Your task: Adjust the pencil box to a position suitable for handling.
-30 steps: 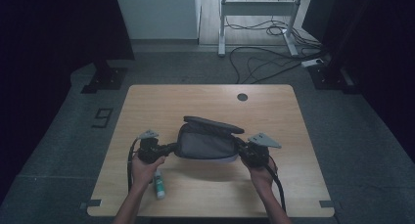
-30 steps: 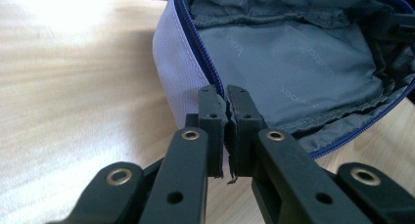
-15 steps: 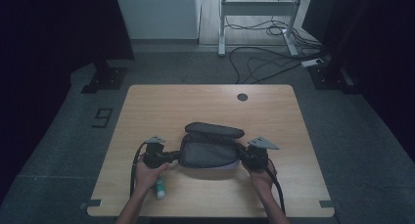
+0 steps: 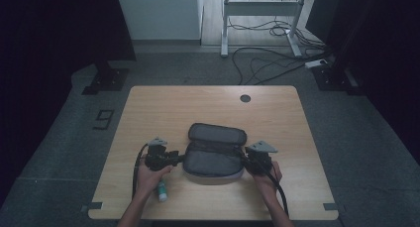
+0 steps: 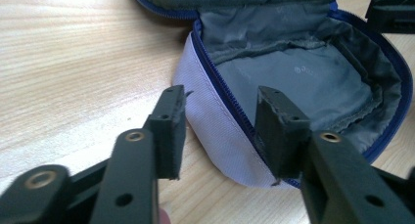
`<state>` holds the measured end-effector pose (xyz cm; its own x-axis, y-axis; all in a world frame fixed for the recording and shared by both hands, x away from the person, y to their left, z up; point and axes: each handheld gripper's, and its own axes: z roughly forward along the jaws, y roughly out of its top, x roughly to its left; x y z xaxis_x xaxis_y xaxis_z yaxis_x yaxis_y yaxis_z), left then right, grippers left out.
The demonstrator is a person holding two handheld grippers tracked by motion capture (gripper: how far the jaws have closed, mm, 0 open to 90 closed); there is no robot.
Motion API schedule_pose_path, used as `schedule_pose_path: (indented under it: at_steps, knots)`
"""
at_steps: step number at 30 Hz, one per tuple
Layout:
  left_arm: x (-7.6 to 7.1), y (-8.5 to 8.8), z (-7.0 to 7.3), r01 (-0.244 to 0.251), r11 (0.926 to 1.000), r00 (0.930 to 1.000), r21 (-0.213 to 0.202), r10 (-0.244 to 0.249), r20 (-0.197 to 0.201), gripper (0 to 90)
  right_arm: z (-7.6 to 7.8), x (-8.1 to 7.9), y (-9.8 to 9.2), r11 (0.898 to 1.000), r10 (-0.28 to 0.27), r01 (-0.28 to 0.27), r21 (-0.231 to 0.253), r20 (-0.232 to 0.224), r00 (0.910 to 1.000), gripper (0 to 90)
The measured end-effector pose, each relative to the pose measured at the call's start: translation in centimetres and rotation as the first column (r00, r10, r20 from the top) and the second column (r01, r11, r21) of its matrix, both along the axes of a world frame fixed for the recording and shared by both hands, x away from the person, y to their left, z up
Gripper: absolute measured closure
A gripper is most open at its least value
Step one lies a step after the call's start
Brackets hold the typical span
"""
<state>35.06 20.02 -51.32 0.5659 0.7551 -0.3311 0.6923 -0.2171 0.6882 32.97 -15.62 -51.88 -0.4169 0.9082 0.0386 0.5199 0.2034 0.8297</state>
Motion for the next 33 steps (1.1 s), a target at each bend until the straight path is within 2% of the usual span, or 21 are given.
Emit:
schedule_pose_path:
  at_steps: [4,10,15,24,33]
  knots:
    - [-0.2,0.3,0.4,-0.019,0.9997,0.9994,-0.015,0.02,0.029,47.0,0.0,-0.3,-0.1,1.0,-0.012,0.012,0.003,0.012,0.9999,54.9]
    - [-0.3,1.3,1.1,-0.049,0.9974,0.9972,-0.052,0.052,0.055,43.6,0.9,-1.1,0.1,1.0,0.005,-0.006,0.017,0.06,0.9982,47.4]
    - [-0.1,2.3,1.3,-0.076,0.9943,0.9949,-0.075,0.081,0.06,41.0,1.5,-1.8,0.6,0.998,0.03,-0.034,0.048,0.082,0.9962,44.9]
    - [0.1,3.4,1.2,-0.099,0.9906,0.9932,-0.094,0.104,0.051,39.8,2.2,-2.9,1.8,0.989,0.102,-0.111,0.096,0.1,0.9898,43.5]
    - [0.3,4.5,1.5,-0.123,0.9877,0.9896,-0.097,0.129,0.064,39.5,2.3,-3.5,3.9,0.977,0.169,-0.178,0.115,0.085,0.982,41.2]
